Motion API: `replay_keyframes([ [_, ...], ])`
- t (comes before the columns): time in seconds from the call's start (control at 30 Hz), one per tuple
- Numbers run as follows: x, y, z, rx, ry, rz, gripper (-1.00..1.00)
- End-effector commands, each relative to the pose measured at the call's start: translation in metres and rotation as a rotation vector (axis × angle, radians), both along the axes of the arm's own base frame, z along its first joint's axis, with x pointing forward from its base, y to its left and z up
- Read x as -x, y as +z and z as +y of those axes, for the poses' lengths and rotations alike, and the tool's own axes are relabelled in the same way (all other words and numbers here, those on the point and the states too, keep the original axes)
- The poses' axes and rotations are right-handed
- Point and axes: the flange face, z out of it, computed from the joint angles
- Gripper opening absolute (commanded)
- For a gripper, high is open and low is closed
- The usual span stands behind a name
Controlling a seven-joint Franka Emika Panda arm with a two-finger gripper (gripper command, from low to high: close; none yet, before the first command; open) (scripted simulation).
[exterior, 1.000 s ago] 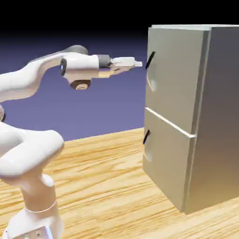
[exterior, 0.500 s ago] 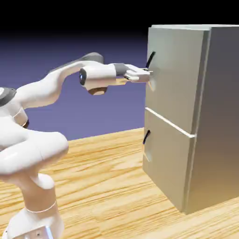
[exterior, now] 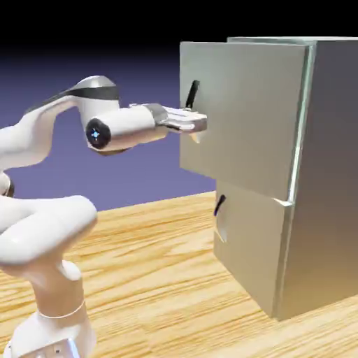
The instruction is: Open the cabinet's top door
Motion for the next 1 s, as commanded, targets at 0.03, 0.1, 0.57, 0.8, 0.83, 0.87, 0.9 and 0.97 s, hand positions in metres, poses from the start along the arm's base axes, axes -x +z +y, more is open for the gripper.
replay_keyframes([
  [0.03, 0.002, 0.0, -0.002, -0.004, 0.013, -0.005, -1.0],
  [0.1, 0.002, 0.0, -0.002, -0.004, 0.011, -0.005, -1.0],
  [0.57, 0.039, 0.0, -0.073, 0.0, 0.265, 0.001, -1.0],
  [0.8, 0.053, 0.0, -0.121, 0.0, 0.423, 0.001, -1.0],
  [0.83, 0.054, 0.0, -0.129, 0.0, 0.449, 0.0, -1.0],
  [0.87, 0.056, 0.0, -0.137, 0.0, 0.476, 0.001, -1.0],
  [0.9, 0.057, 0.0, -0.146, 0.0, 0.504, 0.0, -1.0],
  [0.97, 0.059, 0.0, -0.163, 0.0, 0.559, 0.0, -1.0],
])
